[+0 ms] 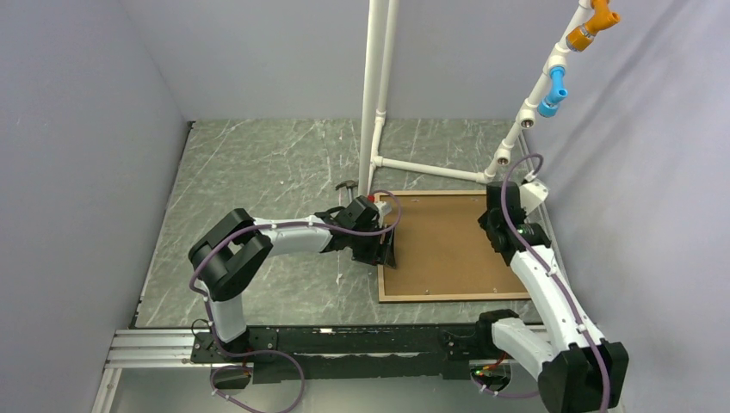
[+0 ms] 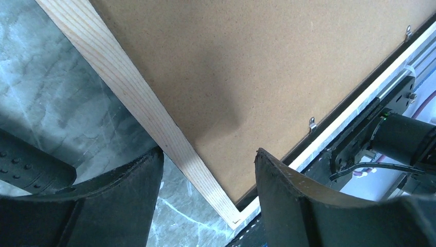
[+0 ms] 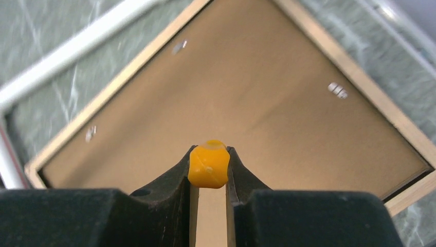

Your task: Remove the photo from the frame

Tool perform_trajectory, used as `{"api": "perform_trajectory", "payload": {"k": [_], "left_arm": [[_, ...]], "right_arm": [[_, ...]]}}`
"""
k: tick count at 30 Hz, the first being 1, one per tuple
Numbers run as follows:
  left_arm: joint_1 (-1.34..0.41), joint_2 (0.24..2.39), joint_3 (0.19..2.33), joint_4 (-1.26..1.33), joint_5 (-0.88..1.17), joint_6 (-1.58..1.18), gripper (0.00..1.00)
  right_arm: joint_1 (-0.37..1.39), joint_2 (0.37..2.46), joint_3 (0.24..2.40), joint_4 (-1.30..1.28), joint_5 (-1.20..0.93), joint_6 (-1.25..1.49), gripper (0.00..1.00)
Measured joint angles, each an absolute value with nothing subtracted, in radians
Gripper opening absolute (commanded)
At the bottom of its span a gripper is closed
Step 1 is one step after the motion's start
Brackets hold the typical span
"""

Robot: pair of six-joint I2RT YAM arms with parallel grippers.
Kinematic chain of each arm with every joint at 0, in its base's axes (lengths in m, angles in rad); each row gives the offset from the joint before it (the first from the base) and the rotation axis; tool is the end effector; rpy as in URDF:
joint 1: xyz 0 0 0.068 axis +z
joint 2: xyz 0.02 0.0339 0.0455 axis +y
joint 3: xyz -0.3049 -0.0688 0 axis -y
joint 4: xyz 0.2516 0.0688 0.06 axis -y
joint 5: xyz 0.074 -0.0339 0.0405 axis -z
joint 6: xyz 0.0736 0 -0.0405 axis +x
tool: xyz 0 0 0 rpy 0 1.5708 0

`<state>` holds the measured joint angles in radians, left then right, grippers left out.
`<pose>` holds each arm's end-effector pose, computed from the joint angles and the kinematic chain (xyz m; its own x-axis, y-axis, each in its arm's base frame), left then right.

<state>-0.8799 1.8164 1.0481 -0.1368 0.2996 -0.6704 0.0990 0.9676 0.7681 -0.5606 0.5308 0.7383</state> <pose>0.2419 -0.3266 0.1640 -0.9224 0.1840 -0.3397 0.3566 0.7436 -0.5656 0.2079 -0.0168 0.2788 -0.3187 0.5516 -0.7708 0.6684 0.7074 0.2298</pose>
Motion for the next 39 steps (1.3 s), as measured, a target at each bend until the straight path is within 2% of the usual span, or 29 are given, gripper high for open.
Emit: {"api": "perform_trajectory", "payload": {"k": [7, 16, 21, 30, 39], "left_arm": [[-0.870, 1.789, 0.999, -0.088, 0.317, -0.673, 0.71], [-0.869, 1.771, 0.981, -0.095, 0.313, -0.645, 0.67], [-0.866, 1.771, 0.972, -0.084, 0.310, -0.639, 0.63], [-0.863, 1.771, 0.969, -0.084, 0.302, -0.639, 0.60], [-0.863, 1.773, 0.969, -0.088, 0.298, -0.632, 0.56]], "right_arm": [[0.204, 0.896, 0.747, -0.677, 0.304, 0.659, 0.00], [0.451, 0.980, 0.745, -0.771, 0.154, 0.698, 0.00], [0.609, 0.997, 0.745, -0.812, 0.179, 0.746, 0.00], [0.713, 1.073, 0.746, -0.954, 0.312, 0.838, 0.00], [0.793, 1.087, 0.746, -0.932, 0.332, 0.878, 0.00]]}}
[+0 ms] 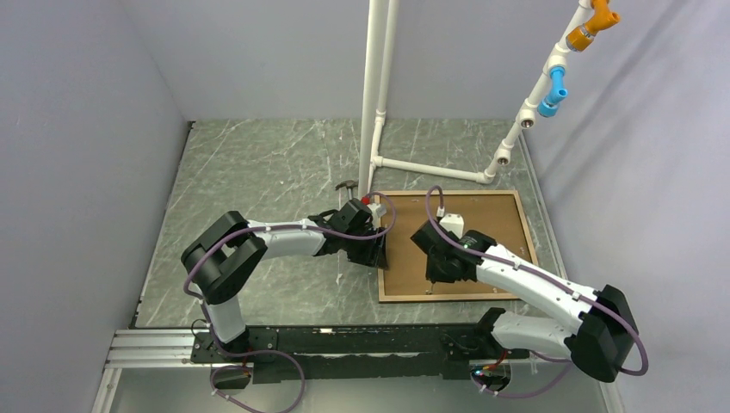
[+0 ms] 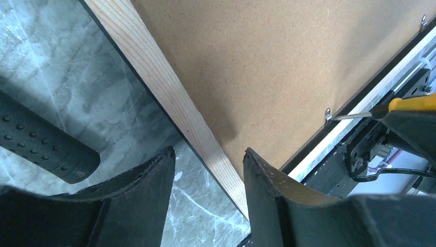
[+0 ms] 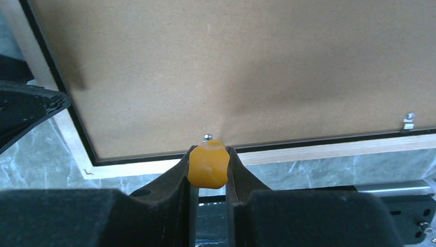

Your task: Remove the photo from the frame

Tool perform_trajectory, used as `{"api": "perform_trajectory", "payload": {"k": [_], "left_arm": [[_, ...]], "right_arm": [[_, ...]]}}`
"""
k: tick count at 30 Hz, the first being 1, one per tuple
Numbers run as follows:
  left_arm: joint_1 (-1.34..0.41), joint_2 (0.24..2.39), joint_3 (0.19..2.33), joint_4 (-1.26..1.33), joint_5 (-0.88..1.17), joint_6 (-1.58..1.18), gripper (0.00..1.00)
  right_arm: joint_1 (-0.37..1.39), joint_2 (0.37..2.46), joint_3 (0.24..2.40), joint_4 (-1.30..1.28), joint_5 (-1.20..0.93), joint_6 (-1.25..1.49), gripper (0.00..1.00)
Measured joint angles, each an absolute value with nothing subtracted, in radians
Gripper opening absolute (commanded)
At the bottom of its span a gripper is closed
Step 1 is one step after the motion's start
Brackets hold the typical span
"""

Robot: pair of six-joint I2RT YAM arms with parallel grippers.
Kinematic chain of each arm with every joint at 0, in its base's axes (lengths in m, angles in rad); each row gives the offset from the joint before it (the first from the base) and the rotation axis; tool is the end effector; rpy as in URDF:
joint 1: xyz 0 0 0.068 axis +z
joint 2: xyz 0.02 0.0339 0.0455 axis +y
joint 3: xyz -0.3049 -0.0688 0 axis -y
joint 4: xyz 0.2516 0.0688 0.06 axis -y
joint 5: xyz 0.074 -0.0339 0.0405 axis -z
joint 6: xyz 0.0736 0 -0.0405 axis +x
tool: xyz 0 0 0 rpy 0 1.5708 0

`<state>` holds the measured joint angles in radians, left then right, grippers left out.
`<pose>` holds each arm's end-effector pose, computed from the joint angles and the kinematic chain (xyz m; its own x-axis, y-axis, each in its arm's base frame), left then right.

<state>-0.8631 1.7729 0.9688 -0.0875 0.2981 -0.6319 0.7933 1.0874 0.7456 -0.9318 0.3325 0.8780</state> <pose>0.2369 -0.3101 0.1603 -0.9080 0.1928 -0.3719 0.3841 0.7375 -0.5554 0.1416 0.1096 0.2184 -0.8951 0.1274 -0.4272 0.1287 0.9913 0.0260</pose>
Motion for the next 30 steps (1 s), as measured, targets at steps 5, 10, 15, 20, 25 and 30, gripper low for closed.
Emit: {"api": "perform_trajectory", "payload": {"k": [5, 10, 15, 20, 25, 30], "left_arm": [[-0.862, 1.774, 0.969, -0.087, 0.299, -0.630, 0.56], [-0.862, 1.774, 0.969, -0.087, 0.299, -0.629, 0.56], [-0.862, 1.774, 0.969, -0.088, 0.299, -0.629, 0.56], [-0.862, 1.774, 0.969, -0.087, 0.298, -0.629, 0.56], [-0.862, 1.774, 0.969, -0.086, 0.299, -0.630, 0.61], [-0.862, 1.771, 0.969, -0.085, 0.302, -0.631, 0.65]], "right_arm": [[0.834, 1.111, 0.748, -0.902, 0.336, 0.908, 0.00], [0.851, 1.123, 0.751, -0.873, 0.344, 0.942, 0.00], [0.860, 1.131, 0.751, -0.828, 0.375, 0.974, 0.00], [0.868, 1.133, 0.761, -0.828, 0.407, 0.993, 0.00], [0.870, 1.093, 0.810, -0.856, 0.447, 0.993, 0.00], [0.868, 1.015, 0.836, -0.902, 0.511, 0.994, 0.00]]}}
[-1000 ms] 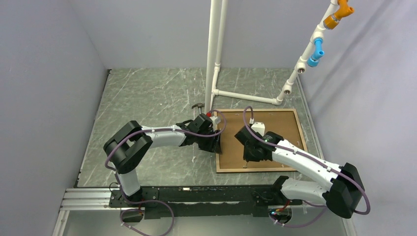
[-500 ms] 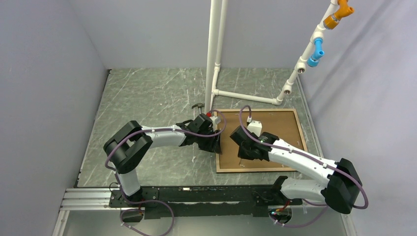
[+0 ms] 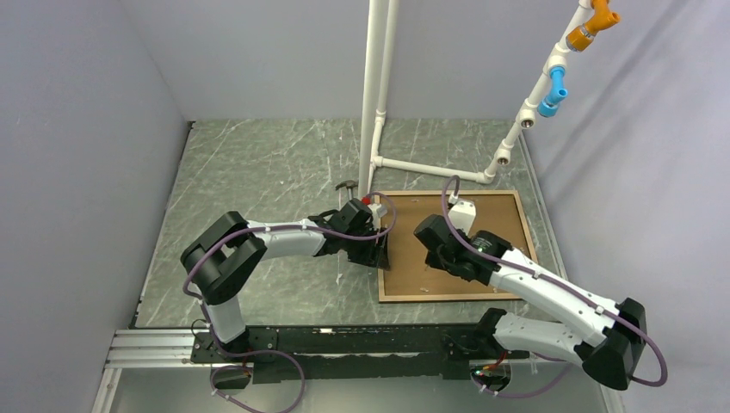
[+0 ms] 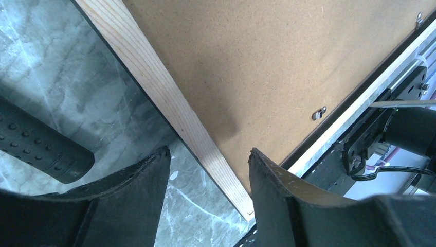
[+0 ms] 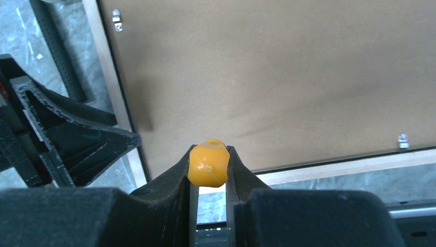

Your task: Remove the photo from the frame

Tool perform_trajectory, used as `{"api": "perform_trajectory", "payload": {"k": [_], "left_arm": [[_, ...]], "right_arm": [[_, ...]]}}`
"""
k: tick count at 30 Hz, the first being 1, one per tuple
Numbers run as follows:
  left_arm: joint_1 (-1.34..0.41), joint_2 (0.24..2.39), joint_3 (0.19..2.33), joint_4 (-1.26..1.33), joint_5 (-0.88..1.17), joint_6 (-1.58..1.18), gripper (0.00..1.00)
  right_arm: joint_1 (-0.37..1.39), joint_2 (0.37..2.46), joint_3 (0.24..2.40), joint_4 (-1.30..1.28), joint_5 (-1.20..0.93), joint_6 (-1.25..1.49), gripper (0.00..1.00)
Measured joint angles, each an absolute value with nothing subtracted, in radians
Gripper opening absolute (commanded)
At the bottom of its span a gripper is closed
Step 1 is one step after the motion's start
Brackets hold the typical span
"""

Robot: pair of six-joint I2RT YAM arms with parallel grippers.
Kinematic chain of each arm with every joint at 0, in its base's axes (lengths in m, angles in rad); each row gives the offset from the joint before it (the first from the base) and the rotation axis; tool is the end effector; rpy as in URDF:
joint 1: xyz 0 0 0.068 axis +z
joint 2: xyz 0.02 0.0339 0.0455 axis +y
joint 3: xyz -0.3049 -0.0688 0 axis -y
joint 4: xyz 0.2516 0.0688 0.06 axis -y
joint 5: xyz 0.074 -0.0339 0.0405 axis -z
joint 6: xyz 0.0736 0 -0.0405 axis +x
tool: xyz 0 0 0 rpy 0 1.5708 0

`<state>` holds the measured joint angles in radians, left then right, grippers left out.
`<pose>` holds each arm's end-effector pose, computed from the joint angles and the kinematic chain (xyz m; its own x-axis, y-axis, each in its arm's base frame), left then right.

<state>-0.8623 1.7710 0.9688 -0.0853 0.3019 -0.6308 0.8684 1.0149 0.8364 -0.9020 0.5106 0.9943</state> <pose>0.2370 -0.3102 0.1613 -0.9071 0.1932 -0.3739 0.3865 0.7339 -0.5586 0.1453 0.1160 0.2649 -0.7443 0.2528 -0.6181 0.1959 0.9675 0.1598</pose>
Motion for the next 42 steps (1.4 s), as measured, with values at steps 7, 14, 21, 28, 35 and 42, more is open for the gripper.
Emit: {"api": "perform_trajectory", "payload": {"k": [7, 14, 21, 28, 35, 42], "left_arm": [[-0.863, 1.736, 0.950, -0.103, 0.285, -0.641, 0.78], [-0.862, 1.691, 0.944, -0.192, 0.228, -0.611, 0.84], [-0.862, 1.678, 1.053, -0.348, 0.201, -0.485, 0.89], [-0.862, 1.570, 1.071, -0.465, 0.204, -0.401, 0.92], [-0.860, 1.514, 1.092, -0.591, 0.236, -0.348, 0.96], [-0.862, 1.657, 1.264, -0.622, 0.344, -0.293, 0.95]], "right_arm": [[0.822, 0.971, 0.836, -1.005, 0.542, 1.006, 0.00], [0.565, 0.898, 0.820, -1.047, 0.491, 0.966, 0.00], [0.330, 0.919, 0.820, -1.098, 0.451, 0.956, 0.00], [0.027, 0.984, 0.878, -1.145, 0.431, 0.902, 0.00], [-0.205, 1.004, 0.920, -1.151, 0.340, 0.808, 0.00], [-0.479, 1.049, 0.921, -1.149, 0.252, 0.688, 0.00]]}}
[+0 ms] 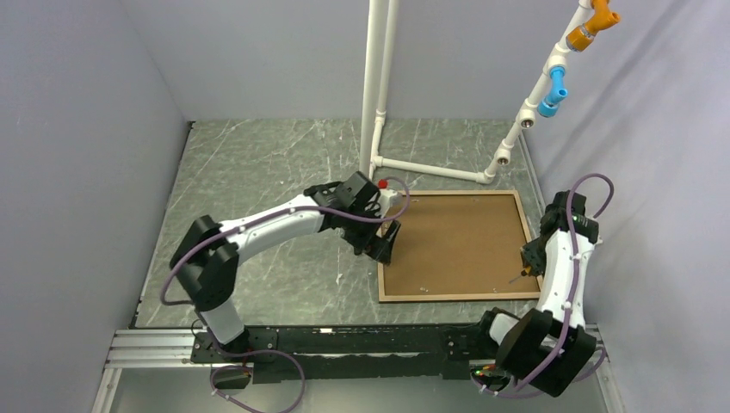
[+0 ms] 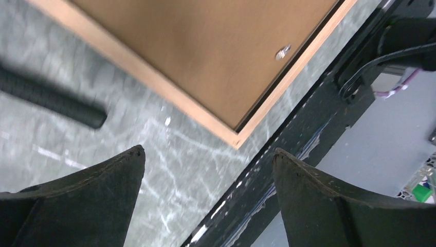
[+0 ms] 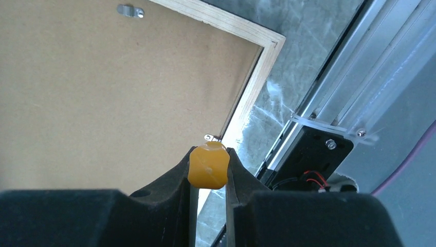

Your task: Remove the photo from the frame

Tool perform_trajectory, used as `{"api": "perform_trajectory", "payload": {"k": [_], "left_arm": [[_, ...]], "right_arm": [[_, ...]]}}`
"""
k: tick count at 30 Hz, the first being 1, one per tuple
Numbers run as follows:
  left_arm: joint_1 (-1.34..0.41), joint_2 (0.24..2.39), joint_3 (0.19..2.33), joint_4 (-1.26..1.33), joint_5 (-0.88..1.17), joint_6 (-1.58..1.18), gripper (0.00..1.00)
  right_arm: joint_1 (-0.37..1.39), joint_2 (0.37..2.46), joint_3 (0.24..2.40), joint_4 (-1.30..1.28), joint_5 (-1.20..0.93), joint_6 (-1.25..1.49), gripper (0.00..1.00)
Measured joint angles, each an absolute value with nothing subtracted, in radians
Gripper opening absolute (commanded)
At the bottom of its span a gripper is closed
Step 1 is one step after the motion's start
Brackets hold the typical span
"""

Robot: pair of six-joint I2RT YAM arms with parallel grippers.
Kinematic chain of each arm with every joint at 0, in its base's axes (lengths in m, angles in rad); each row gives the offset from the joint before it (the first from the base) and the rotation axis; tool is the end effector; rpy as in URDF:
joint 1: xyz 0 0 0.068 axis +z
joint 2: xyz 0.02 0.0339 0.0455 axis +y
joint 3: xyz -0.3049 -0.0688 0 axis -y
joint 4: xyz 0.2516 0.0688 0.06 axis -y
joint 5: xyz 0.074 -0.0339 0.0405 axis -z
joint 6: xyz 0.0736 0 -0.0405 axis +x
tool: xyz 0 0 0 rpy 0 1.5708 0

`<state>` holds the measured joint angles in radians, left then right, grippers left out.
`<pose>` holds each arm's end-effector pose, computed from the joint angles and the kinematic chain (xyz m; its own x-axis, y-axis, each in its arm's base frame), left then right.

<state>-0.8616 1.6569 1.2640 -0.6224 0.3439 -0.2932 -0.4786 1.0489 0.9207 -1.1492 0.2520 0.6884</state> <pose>0.2268 -0.3024 0.2546 -0.7696 0.4791 -0.4221 0.6349 0.6441 -0.4267 0.1400 -0.0933 0.2661 -0.3322 0.8655 -0.3750 0.9337 0.3581 -0.0006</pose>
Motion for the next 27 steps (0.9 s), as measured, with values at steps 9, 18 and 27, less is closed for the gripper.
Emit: {"api": "perform_trajectory", "payload": {"k": [9, 18, 27], "left_arm": [[-0.873, 1.908, 1.553, -0.681, 0.396, -0.250, 0.95], [-0.829, 1.931, 1.570, -0.713, 0.443, -0.248, 0.93], [-0.805, 1.934, 1.570, -0.720, 0.475, -0.247, 0.93]], "right_arm": [[-0.505, 1.221, 0.921, -1.130, 0.214, 0.632, 0.00], [-0.527, 1.283, 0.921, -1.121, 0.173, 0.603, 0.00], [-0.528, 1.288, 0.883, -1.105, 0.152, 0.605, 0.00]]}}
